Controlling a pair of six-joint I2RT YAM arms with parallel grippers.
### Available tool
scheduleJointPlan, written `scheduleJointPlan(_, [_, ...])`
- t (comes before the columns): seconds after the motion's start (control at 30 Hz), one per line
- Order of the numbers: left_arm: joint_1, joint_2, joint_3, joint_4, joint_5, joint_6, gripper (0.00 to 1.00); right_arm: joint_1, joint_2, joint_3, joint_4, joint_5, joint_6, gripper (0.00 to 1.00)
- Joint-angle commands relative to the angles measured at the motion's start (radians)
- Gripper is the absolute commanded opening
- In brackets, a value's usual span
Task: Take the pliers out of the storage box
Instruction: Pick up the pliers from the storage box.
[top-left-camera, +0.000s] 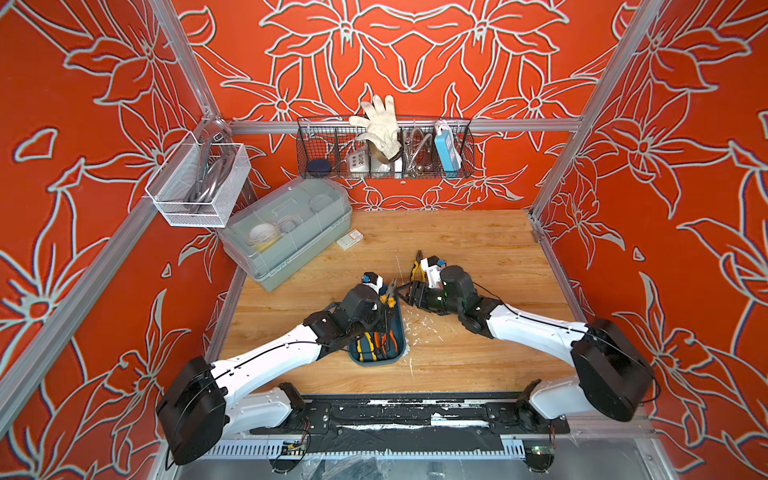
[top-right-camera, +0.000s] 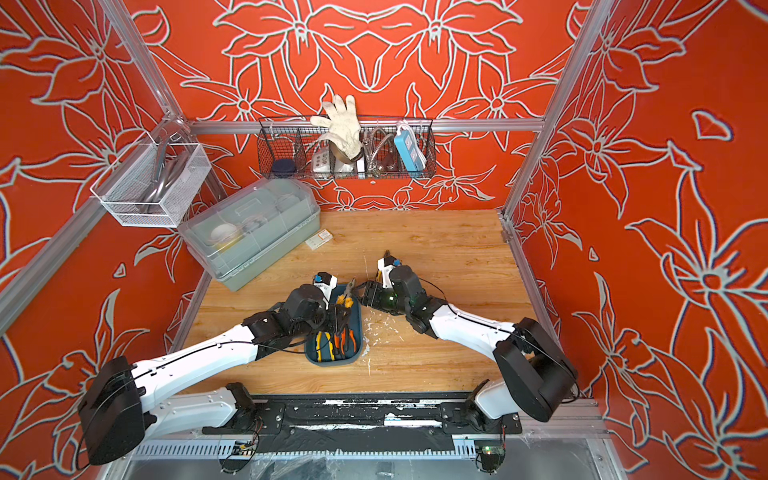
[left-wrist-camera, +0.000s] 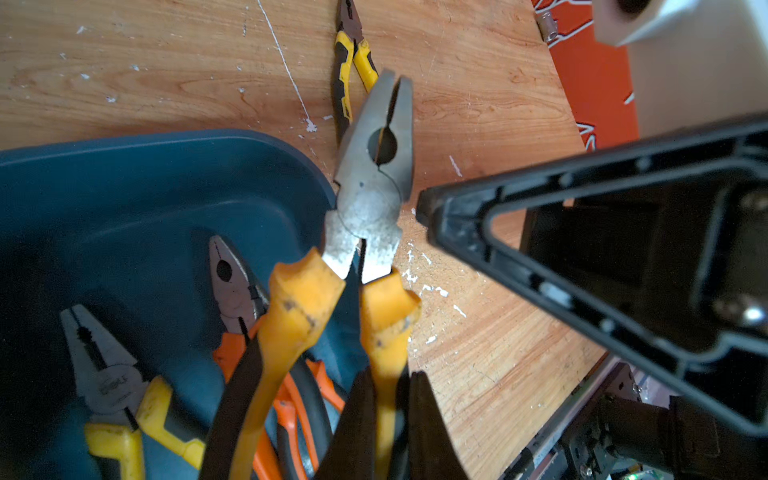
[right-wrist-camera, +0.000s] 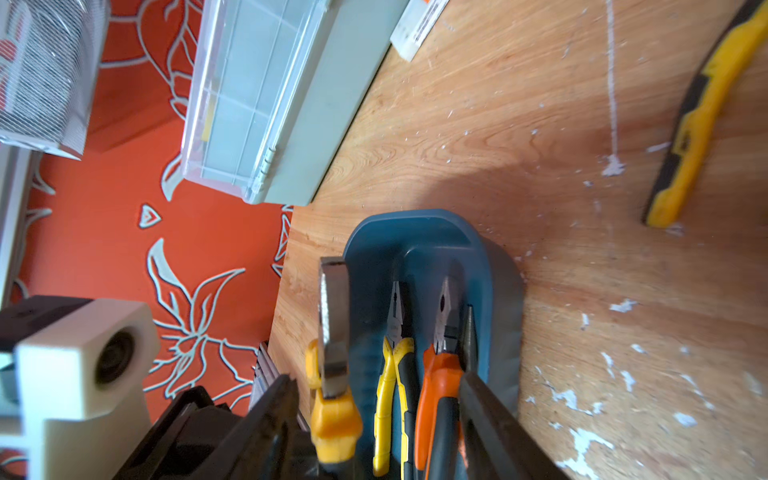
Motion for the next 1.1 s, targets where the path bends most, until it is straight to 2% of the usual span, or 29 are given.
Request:
scheduleJointPlan(0.0, [-0.006,-0.011,0.012,0.061,0.004,0.018,0.0,0.017,0.039,0.039,0.032,-0.028,-0.001,0.59])
scheduleJointPlan(0.3, [-0.005,-0.062,-0.012,0.062,-0.022,0.024,0.0,0.02,0.086,0.099,0.04,-0.101,-0.039,0.53])
scheduleJointPlan(0.57, [-0.004,-0.107,-0.045,0.109,0.012,0.044,0.0,0.02,0.087,0.12,0.049,-0.167,-0.053,0.5])
scheduleJointPlan(0.7, [-0.005,-0.115,-0.053,0.123,0.028,0.045,0.0,0.02,0.08,0.117,0.054,-0.176,-0.049,0.43])
scheduleJointPlan(0.93, [-0.005,-0.122,-0.063,0.138,0.041,0.051,0.0,0.019,0.078,0.117,0.055,-0.186,-0.045,0.38])
scheduleJointPlan(1.07, [-0.005,-0.12,-0.061,0.137,0.041,0.052,0.0,0.02,0.08,0.117,0.054,-0.186,-0.042,0.23])
